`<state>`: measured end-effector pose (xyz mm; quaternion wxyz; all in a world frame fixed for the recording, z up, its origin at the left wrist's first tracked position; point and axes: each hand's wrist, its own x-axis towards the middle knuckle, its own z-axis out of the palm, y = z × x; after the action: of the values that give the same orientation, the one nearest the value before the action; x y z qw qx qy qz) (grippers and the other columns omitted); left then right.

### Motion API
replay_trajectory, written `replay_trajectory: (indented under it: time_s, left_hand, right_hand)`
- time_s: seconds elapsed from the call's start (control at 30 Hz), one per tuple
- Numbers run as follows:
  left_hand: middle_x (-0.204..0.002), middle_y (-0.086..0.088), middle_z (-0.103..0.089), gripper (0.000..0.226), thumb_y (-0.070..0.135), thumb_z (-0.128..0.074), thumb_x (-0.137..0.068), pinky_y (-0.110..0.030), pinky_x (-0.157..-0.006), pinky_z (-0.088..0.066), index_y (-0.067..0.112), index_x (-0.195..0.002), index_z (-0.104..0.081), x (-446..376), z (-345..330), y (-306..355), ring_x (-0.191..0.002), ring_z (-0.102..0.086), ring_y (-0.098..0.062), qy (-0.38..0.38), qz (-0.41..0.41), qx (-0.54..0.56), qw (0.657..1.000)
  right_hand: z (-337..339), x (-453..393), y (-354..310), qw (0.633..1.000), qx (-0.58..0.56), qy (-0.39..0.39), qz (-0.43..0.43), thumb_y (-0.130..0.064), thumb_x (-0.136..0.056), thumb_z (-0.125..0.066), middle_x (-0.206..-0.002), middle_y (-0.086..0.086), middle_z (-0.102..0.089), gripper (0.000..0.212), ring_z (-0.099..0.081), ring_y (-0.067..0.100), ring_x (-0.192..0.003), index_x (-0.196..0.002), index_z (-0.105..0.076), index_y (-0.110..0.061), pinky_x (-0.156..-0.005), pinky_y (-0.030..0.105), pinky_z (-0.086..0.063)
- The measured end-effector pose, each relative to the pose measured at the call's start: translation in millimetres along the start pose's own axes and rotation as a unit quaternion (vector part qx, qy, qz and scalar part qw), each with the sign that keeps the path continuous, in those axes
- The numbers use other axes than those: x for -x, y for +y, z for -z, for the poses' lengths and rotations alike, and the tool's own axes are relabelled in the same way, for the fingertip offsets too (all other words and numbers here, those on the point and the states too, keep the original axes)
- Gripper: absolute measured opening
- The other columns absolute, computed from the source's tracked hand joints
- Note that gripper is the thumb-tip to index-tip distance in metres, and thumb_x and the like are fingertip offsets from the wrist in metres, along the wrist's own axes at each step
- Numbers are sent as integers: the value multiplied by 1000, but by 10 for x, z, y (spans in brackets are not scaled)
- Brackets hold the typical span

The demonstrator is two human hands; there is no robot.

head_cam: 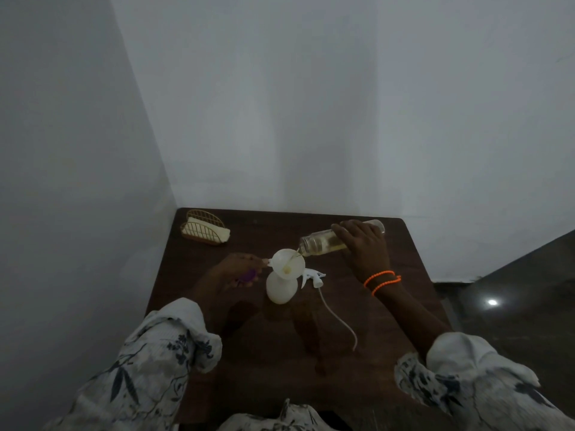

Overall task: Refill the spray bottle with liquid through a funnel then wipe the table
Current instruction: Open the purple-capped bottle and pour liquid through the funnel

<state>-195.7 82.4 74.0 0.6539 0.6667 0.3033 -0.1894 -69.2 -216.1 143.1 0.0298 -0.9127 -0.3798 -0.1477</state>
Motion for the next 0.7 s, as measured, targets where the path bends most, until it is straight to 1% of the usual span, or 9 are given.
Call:
replay_trajectory:
  time_s: [0.2, 0.4, 0.5, 0.7]
  left_hand:
    - [-114, -11, -72, 27, 32, -78, -90, -42, -93, -59, 17, -112, -73, -11, -5, -2, -106, -71, -29, 2, 1, -1, 1000]
    - [-115, -11, -71, 29, 33, -77, -90, -40, -87, -59, 18, -114, -72, -12, -17, 0, -109, -70, -30, 3, -4, -10, 1000]
    - [-117, -14, -71, 26, 29, -76, -91, -43, -91, -58, 16, -114, -73, -26, -8, -21, -113, -69, -34, 2, -1, -2, 1000]
    - [-117, -14, -72, 28, 33, -79, -88, -46, -95, -58, 18, -111, -76, -38, -6, -29, -112, -70, -35, 2, 4, -4, 1000]
  right_hand:
    - [27, 8, 11, 1000, 1, 12, -2, -11, -73, -77, -125, 6, -65, 61, -58, 28, -118, -131, -61, -20, -93, 45, -43]
    - [43, -1, 13, 1000, 2, 21, 0, -12, -76, -76, -125, 7, -66, 56, -59, 30, -117, -130, -62, -19, -93, 47, -45]
    - [32, -8, 27, 1000, -1, 22, 0, -11, -77, -75, -125, 7, -66, 56, -59, 30, -117, -130, -62, -20, -93, 47, -45]
    - [36, -10, 44, 1000, -1, 17, -1, -10, -75, -75, -125, 7, -66, 58, -58, 30, -117, -131, -61, -19, -93, 47, -46]
